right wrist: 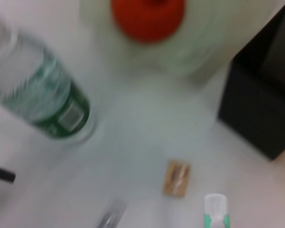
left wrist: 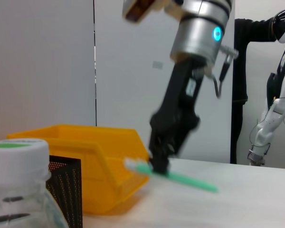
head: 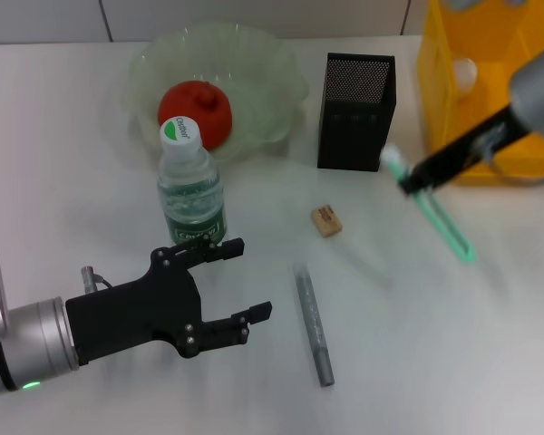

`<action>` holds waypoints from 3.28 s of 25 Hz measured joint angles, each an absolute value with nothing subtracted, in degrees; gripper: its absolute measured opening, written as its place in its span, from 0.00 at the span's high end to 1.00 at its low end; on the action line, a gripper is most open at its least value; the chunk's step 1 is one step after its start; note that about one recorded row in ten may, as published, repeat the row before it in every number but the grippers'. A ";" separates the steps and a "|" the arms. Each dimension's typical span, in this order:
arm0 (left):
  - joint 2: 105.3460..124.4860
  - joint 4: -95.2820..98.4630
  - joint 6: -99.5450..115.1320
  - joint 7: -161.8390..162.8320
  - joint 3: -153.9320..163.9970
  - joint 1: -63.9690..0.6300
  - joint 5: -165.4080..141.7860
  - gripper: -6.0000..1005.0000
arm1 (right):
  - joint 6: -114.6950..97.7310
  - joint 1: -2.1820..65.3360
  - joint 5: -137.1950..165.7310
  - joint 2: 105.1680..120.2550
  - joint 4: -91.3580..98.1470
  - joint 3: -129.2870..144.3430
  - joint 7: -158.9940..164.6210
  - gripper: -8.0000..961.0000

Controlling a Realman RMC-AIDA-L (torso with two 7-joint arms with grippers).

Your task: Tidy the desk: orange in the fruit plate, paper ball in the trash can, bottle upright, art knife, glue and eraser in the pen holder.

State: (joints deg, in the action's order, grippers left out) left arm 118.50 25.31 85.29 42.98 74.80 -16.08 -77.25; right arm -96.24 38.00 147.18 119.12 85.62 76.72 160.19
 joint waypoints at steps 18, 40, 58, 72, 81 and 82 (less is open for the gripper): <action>118.76 25.22 85.01 43.23 75.06 -16.46 -77.25 0.20 | -56.26 15.78 86.70 119.48 81.11 72.29 96.38 0.71; 118.65 24.62 85.02 43.53 75.24 -16.51 -77.25 0.20 | -57.30 30.83 63.58 119.31 32.51 68.41 60.15 0.65; 118.51 24.61 85.32 43.58 75.23 -16.43 -77.25 0.20 | -65.83 19.05 74.81 119.17 61.21 66.04 88.36 0.63; 118.47 24.61 85.43 44.48 75.24 -16.51 -77.25 0.20 | -93.54 35.49 142.21 119.17 91.00 72.92 151.86 0.23; 118.47 24.69 85.52 44.49 75.24 -16.53 -77.25 0.20 | -85.03 45.17 149.41 119.68 70.97 84.42 158.99 0.23; 118.47 24.69 85.52 44.49 75.24 -16.53 -77.25 0.20 | -85.03 45.17 149.41 119.68 70.97 84.42 158.99 0.23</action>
State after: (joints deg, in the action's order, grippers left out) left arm 118.47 24.69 85.52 44.49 75.23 -16.53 -77.25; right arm -85.03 45.17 149.41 119.68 70.97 84.42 158.99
